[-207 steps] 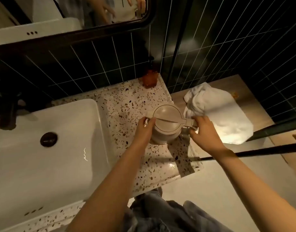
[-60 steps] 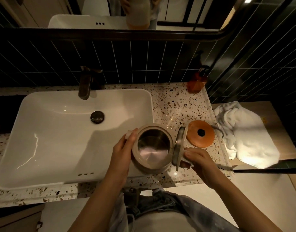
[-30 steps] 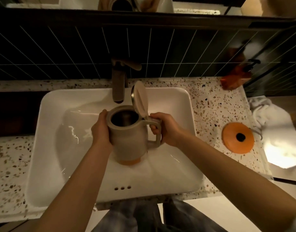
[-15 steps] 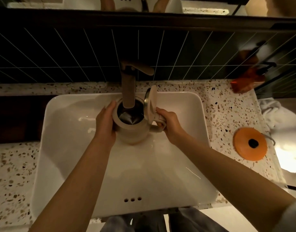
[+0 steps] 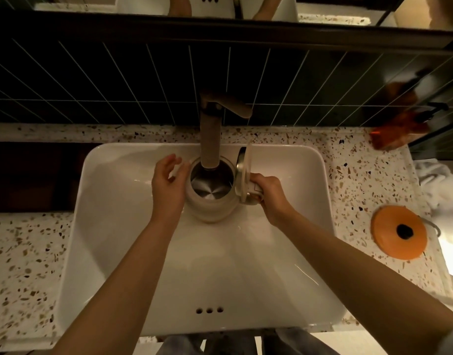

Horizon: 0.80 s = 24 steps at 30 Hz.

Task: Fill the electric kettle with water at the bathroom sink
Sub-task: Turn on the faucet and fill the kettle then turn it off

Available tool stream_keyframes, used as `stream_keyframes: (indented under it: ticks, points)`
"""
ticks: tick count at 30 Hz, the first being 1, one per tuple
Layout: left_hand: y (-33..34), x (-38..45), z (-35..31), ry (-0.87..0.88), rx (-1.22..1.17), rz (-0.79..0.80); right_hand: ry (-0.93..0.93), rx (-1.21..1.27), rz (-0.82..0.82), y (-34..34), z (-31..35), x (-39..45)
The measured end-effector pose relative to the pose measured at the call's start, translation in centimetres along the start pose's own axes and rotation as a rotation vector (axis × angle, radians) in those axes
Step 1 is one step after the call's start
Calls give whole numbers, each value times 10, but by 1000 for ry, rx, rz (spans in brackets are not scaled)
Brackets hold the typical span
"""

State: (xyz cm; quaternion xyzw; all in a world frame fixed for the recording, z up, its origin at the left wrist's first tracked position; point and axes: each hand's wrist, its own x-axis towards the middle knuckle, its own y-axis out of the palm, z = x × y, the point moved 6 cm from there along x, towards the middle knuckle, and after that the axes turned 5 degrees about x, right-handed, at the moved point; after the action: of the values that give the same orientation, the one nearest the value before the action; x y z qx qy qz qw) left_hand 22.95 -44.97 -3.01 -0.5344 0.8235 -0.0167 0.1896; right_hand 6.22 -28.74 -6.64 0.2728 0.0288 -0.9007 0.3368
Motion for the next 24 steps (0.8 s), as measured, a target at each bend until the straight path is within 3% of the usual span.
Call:
stream_keyframes:
  ticks: [7, 13, 18, 24]
  points:
    - [12, -6, -72, 606, 315, -31, 23, -24, 17, -4, -2, 7]
    - [59, 1, -118, 1036, 746, 131, 8, -22, 17, -5, 0, 7]
    - [81, 13, -127, 1116, 865, 155, 12, -28, 36, -1, 3, 7]
    - [82, 20, -131, 1163, 953, 45, 15, -32, 62, 4, 4, 9]
